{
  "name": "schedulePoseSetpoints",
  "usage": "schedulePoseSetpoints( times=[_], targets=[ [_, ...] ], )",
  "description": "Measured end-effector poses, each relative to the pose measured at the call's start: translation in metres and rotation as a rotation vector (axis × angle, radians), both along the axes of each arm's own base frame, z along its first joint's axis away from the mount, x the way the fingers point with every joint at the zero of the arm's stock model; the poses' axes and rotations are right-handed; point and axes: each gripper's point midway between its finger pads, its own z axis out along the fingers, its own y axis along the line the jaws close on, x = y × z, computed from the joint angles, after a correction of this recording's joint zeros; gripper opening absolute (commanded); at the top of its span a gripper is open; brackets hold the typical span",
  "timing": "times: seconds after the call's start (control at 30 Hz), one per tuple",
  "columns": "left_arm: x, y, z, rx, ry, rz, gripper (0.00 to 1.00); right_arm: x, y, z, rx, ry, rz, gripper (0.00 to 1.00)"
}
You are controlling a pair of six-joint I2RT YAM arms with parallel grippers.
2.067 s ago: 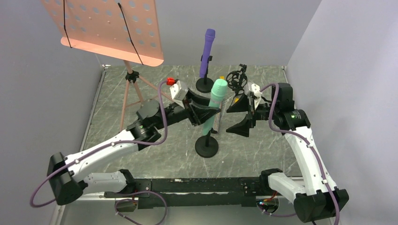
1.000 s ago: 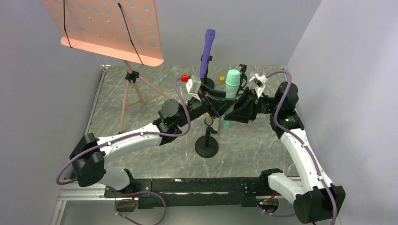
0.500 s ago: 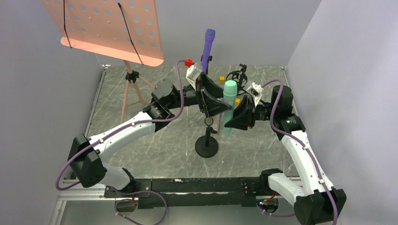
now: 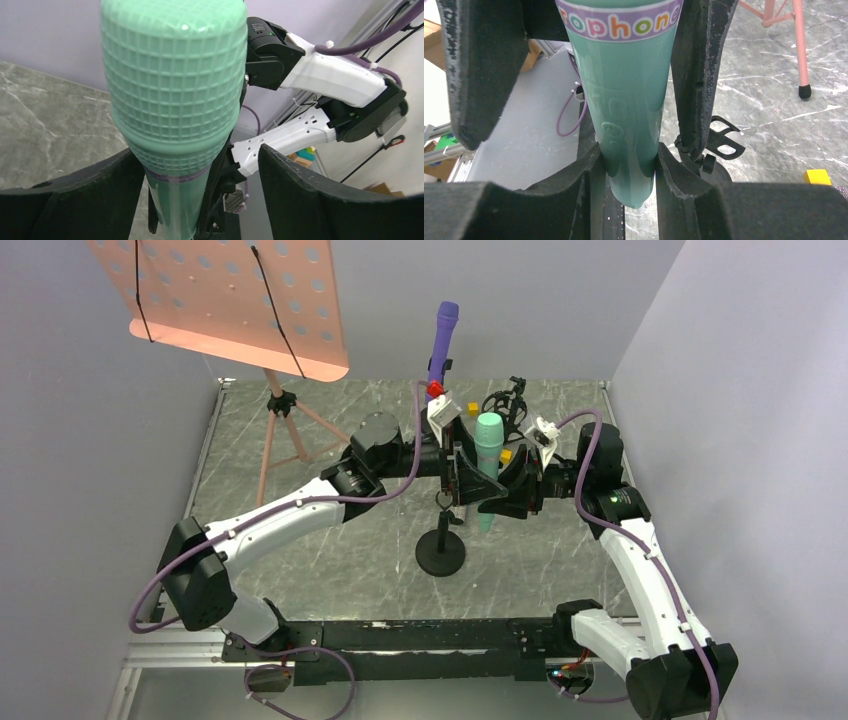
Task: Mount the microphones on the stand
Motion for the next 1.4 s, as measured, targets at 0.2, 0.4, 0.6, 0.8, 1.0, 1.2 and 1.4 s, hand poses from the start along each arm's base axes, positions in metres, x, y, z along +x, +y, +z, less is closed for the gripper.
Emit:
schedulePoseSetpoints(
  times=[0.2, 0.4, 0.6, 0.8, 1.0, 1.2, 1.4],
  targets=[
    [0.008, -0.002, 0.002, -0.019, -0.016, 0.051, 0.45, 0.0, 0.0, 0.0, 0.0, -0.001, 0.0, 0.09],
    [0.013, -0.001, 0.001, -0.043, -0.025, 0.076, 0.0, -0.001, 0.0, -0.001, -0.001, 0.012, 0.0, 0.2],
    [0.012, 0.003, -0.004, -0.048, -0.025, 0.09, 0.0, 0.001, -0.001, -0.004, -0.013, -0.001, -0.013, 0.99],
    [0.001, 0.034, -0.014, -0.025, -0.036, 0.151, 0.0, 0.012, -0.01, -0.017, -0.081, -0.087, -0.069, 1.0],
    [-0.019, 0.092, -0.017, 0.008, -0.12, 0.279, 0.0, 0.025, -0.021, -0.043, -0.186, -0.264, -0.042, 0.99],
    [-0.026, 0.142, -0.038, 0.073, -0.183, 0.434, 0.0, 0.031, -0.014, -0.102, -0.306, -0.397, 0.165, 0.94],
    [-0.021, 0.169, -0.11, 0.228, -0.132, 0.539, 0.0, 0.063, 0.004, -0.108, -0.34, -0.504, 0.311, 0.89]
  ],
)
